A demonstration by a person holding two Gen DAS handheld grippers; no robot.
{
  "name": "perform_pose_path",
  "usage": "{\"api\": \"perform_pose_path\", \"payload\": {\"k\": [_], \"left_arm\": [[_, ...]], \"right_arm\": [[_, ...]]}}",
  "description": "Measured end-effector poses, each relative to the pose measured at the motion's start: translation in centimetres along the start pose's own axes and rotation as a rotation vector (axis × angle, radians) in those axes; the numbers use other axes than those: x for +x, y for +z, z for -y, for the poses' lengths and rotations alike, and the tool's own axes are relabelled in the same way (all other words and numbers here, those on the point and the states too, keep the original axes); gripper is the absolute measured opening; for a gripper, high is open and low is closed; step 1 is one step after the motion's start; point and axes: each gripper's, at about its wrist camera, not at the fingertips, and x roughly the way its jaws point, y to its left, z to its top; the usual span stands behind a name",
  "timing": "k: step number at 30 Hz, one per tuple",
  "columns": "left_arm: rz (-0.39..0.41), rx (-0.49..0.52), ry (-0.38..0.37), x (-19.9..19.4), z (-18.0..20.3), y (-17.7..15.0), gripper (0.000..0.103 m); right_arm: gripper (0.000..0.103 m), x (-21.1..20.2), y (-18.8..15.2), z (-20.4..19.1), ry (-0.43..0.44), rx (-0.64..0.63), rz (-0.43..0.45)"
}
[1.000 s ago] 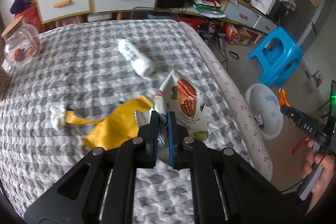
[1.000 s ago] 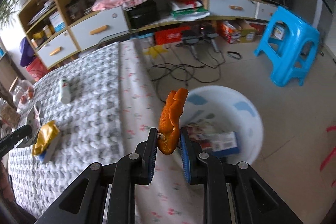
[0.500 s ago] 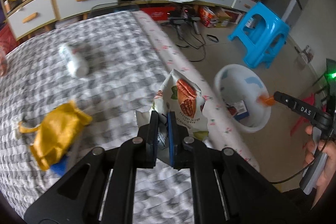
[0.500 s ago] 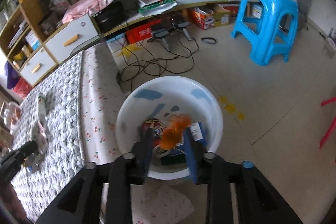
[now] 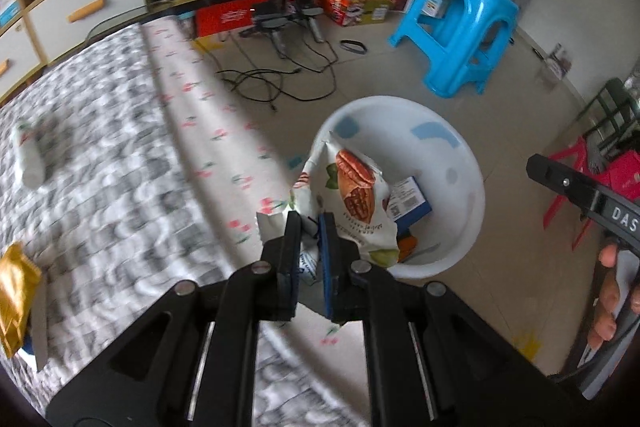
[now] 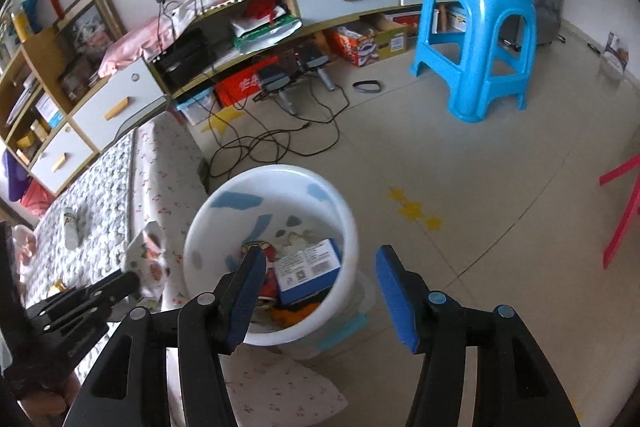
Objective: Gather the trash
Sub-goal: 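Carry the snack bag and orange toy to the bucket and open both grippers, then grasp the crumpled white tissue with the left gripper while the right gripper grasps the yellow wrapper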
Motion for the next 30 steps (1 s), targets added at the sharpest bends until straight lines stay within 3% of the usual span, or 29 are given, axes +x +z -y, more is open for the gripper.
{"api": "perform_pose_path", "payload": {"k": [11, 12, 13, 15, 21, 30], "left_arm": [[0.038, 0.084, -0.031, 1.2, 2.5, 1.7, 0.014], [0.027, 0.087, -0.039, 1.5, 2.6, 2.0, 0.027], [0.009, 0.086, -0.045, 1.7, 2.6, 2.0, 0.057], [0.017, 0.081, -0.017, 1.5, 2.4, 1.9, 0.082], [0.021, 0.114, 0.02, 0.7, 1.7, 1.4, 0.083], [0.035, 0.075, 0.052, -1.0, -0.7, 0.5, 0.091]], "right_arm": [[0.059, -0.4, 0.0, 1.7, -0.017, 0.023, 0.01], [0.061, -0.5, 0.1, 1.7, -0.018, 0.026, 0.012], [0.063, -0.5, 0.1, 1.8, -0.017, 0.029, 0.014], [0.066, -0.7, 0.1, 1.7, -0.017, 0.033, 0.018], [0.068, -0.8, 0.0, 1.0, -0.017, 0.014, 0.018], [0.07, -1.0, -0.1, -0.3, -0.014, -0.01, 0.021]]}}
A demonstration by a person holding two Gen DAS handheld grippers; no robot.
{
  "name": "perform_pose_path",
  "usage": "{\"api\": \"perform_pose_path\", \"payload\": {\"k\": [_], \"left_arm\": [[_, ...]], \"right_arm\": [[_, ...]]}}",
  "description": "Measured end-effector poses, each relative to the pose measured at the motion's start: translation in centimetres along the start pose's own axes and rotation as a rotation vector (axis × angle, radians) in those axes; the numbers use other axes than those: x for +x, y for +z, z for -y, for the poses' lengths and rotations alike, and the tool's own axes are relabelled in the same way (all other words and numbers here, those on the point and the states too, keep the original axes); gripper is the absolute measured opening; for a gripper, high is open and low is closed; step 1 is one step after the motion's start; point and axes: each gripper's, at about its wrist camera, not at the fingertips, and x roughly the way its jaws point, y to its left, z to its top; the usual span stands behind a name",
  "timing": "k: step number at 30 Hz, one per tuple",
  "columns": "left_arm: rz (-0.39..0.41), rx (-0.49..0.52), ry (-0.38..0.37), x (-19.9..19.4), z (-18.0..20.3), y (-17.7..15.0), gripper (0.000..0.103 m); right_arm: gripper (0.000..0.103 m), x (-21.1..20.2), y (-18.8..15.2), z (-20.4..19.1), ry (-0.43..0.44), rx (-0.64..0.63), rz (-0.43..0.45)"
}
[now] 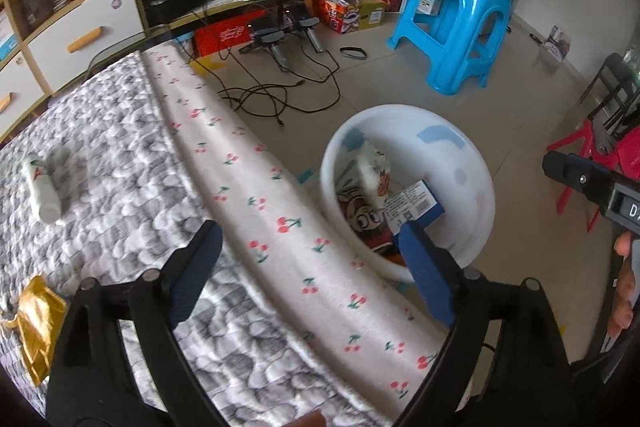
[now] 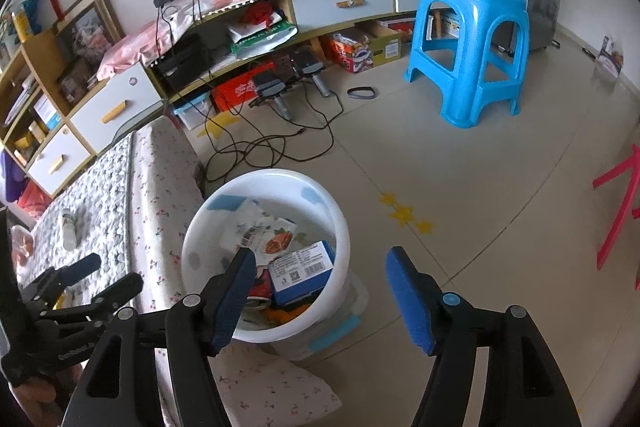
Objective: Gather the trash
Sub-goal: 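Grasp the crumpled white tissue with the left gripper while the right gripper grasps the yellow wrapper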
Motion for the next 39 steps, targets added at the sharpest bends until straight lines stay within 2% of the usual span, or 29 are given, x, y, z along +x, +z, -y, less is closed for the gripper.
{"api": "perform_pose_path", "payload": {"k": [4, 9, 22, 30, 39], "left_arm": [[0.014, -0.002, 0.031, -1.3, -1.1, -0.8, 0.097], [0.013, -0.001, 0.083, -2.7, -2.7, -2.3, 0.102], [0.026, -0.059, 0.188, -6.6, -9.0, -5.7, 0.102], [-0.002, -0.174, 0.23, -7.9, -14.6, -7.5, 0.102], [-0.063, -0.351, 0.295, -9.5, -23.1, -9.8, 0.102]], "right_arm": [[0.073, 0.0, -0.2, -1.1, 0.006, -0.022, -0.005], [0.086, 0.2, -0.5, -3.3, 0.006, -0.074, -0.027], [0.089, 0.1, -1.9, -10.6, 0.031, -0.219, -0.03], [0.089, 0.4, -2.7, -14.4, 0.045, -0.27, -0.041], [0.089, 1.3, -3.4, -19.1, 0.07, -0.336, -0.053]]}}
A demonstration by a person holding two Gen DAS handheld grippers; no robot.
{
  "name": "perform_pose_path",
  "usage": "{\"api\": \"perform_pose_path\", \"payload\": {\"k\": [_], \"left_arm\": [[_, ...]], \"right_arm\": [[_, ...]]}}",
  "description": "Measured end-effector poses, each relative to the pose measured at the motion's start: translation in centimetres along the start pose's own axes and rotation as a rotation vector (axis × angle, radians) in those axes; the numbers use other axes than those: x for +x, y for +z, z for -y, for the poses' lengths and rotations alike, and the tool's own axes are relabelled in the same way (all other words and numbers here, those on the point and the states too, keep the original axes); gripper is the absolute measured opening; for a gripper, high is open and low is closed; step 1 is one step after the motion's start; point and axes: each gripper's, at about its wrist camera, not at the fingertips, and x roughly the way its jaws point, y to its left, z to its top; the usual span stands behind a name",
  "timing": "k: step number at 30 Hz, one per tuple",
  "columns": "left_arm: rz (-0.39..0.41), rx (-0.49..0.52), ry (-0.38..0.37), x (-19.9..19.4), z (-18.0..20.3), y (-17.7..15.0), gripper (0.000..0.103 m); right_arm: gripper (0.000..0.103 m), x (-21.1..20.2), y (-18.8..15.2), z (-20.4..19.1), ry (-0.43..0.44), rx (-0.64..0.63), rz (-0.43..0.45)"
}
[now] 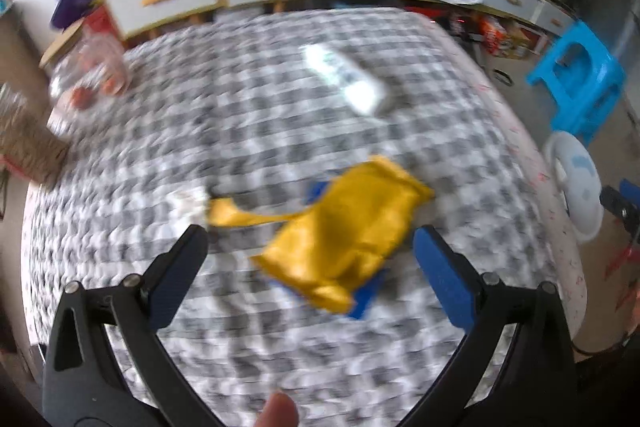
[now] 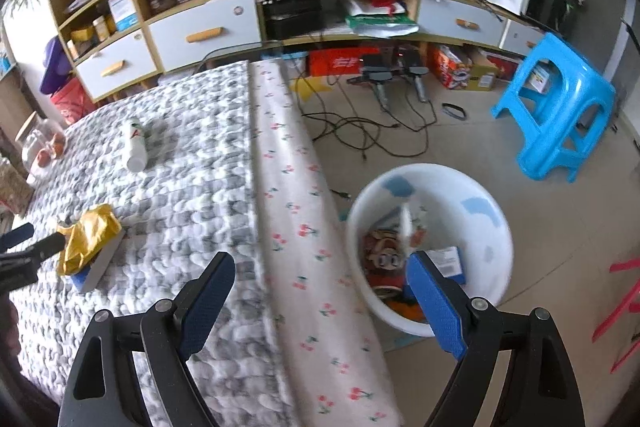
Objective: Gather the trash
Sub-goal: 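Grasp the crumpled white tissue with the left gripper while the right gripper grasps the yellow wrapper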
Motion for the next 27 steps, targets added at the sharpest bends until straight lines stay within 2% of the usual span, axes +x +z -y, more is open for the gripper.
{"api": "perform_pose_path", "payload": {"k": [4, 9, 12, 16, 19, 24, 27], "left_arm": [[-0.029, -0.106, -0.009, 0.5, -4.0, 0.1, 0.102], [-0.028, -0.205, -0.019, 1.1, -7.8, 0.1, 0.101], [-0.029, -0.253, -0.019, 1.7, -9.5, 0.2, 0.092], [-0.056, -0.299, -0.034, 2.7, -10.8, 0.3, 0.071], [-0.081, -0.313, -0.055, 3.5, -10.9, 0.4, 0.061], [-0.116, -0.336, -0.063, 5.2, -11.2, 0.6, 0.047], [-0.129, -0.358, -0.098, 5.9, -11.4, 0.5, 0.042]], "right_arm": [[0.089, 0.6, 0.5, -1.8, 0.016, -0.013, -0.01], [0.089, 1.2, 1.0, -4.7, 0.045, -0.047, -0.015], [0.089, 1.6, 1.3, -6.2, 0.054, -0.07, -0.017], [0.089, 2.2, 1.4, -7.9, 0.063, -0.09, -0.027], [0.089, 2.5, 1.4, -8.7, 0.063, -0.1, -0.032], [0.089, 2.7, 1.4, -9.6, 0.068, -0.105, -0.038], [0.089, 2.6, 1.3, -10.3, 0.072, -0.112, -0.039]]}}
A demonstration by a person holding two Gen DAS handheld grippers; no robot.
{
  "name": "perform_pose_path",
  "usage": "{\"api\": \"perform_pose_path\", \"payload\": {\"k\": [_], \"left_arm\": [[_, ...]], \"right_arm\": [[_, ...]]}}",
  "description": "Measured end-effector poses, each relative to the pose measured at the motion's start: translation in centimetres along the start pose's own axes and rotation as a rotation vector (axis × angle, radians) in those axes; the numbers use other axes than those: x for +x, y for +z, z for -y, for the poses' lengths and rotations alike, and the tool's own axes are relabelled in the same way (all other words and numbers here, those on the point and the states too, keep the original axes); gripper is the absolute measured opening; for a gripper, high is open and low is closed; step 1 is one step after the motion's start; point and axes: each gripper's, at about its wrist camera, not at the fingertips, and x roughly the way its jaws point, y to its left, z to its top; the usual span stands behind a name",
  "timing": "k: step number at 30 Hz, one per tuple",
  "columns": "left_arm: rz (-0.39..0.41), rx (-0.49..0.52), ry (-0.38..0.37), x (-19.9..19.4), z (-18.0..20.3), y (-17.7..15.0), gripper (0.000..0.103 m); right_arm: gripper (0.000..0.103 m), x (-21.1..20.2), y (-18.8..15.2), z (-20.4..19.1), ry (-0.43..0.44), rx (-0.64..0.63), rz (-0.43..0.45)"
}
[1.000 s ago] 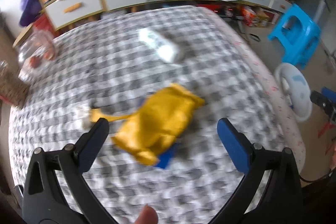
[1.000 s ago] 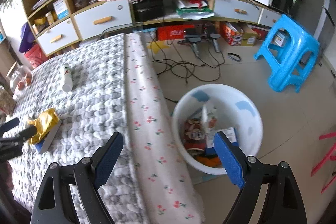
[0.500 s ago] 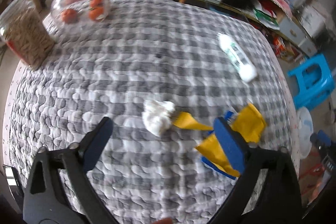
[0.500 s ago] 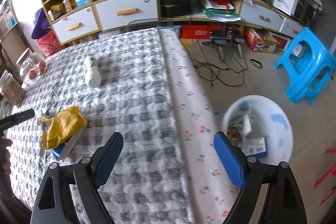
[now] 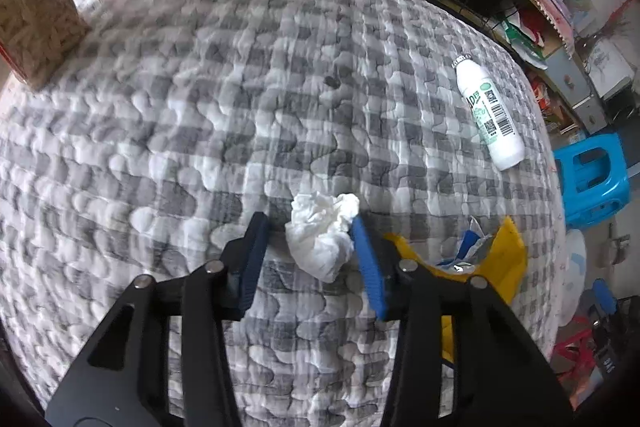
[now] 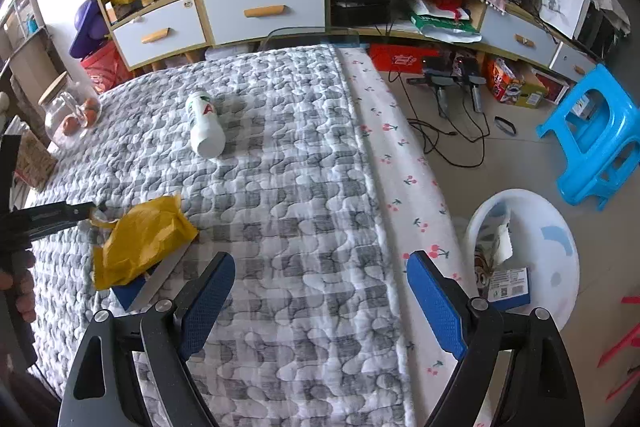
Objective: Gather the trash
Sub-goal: 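Grasp the crumpled white tissue with the left gripper while the right gripper grasps the yellow wrapper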
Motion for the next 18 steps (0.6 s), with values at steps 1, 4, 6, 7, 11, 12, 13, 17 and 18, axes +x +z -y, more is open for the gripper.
{"api": "perform_pose_path", "payload": {"k": [1, 4, 6, 7, 11, 12, 13, 17, 18], "left_arm": [[0.003, 0.001, -0.006, -0.1, 0.0, 0.0, 0.033], [0.016, 0.017, -0.014, -0.9, 0.2, -0.1, 0.021], [0.029, 0.033, -0.001, -1.6, 0.2, -0.2, 0.009], [0.032, 0.034, -0.004, -1.9, 0.0, -0.3, 0.009], [0.054, 0.022, -0.027, -3.5, -0.9, -0.5, 0.009], [0.061, 0.026, -0.023, -3.8, -1.0, -0.5, 0.009], [0.068, 0.031, -0.019, -4.1, -1.1, -0.6, 0.009], [0.09, 0.038, -0.027, -5.3, -1.5, -0.9, 0.009], [0.098, 0.041, -0.028, -5.7, -1.7, -1.0, 0.009]], "right_arm": [[0.089, 0.0, 0.0, -0.3, 0.003, -0.002, 0.0], [0.089, 0.1, 0.0, -1.2, 0.015, -0.011, -0.003], [0.089, 0.2, 0.1, -2.1, 0.025, -0.021, -0.005], [0.089, 0.3, 0.2, -2.4, 0.031, -0.025, -0.006], [0.089, 0.5, 0.3, -4.7, 0.077, -0.05, -0.007], [0.089, 0.6, 0.3, -5.3, 0.086, -0.056, -0.007], [0.089, 0.7, 0.4, -5.6, 0.092, -0.058, -0.008], [0.089, 1.7, 0.8, -7.1, 0.119, -0.051, -0.02], [0.089, 2.0, 0.9, -7.4, 0.125, -0.045, -0.026]]}}
